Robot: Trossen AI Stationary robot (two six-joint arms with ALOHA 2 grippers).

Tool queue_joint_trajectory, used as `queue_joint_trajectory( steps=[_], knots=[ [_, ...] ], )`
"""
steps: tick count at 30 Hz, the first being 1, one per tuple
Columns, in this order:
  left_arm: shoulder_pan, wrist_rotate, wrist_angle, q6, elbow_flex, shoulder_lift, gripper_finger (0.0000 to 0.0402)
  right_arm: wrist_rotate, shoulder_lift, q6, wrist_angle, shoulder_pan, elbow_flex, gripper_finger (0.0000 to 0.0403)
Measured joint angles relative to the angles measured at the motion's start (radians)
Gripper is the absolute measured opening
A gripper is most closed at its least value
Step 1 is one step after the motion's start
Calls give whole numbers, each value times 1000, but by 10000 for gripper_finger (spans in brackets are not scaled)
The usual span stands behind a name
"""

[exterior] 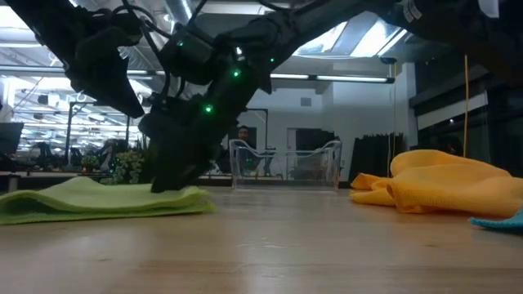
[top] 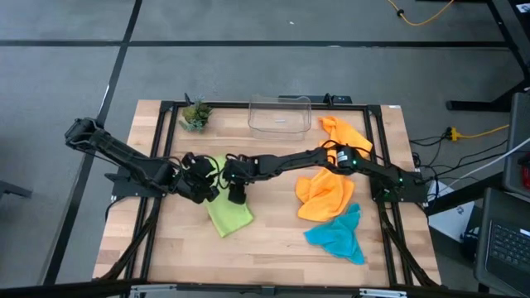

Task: Fold microfiber towels
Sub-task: Fold the green microfiber cloth

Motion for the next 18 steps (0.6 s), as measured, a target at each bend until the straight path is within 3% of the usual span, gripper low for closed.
queue_joint_trajectory(
  steps=[3, 10, 18],
  knots=[
    [0, 0, 0, 0, 0, 0, 90, 71, -5, 99, -62, 1, 1, 193],
    [0, 0, 2, -4, 0, 0, 90, 116, -7, 313, -212, 28, 2, 193],
    [0, 10, 2, -4, 0, 0, 90, 135, -21, 234, -304, 63, 0, 193]
  ],
)
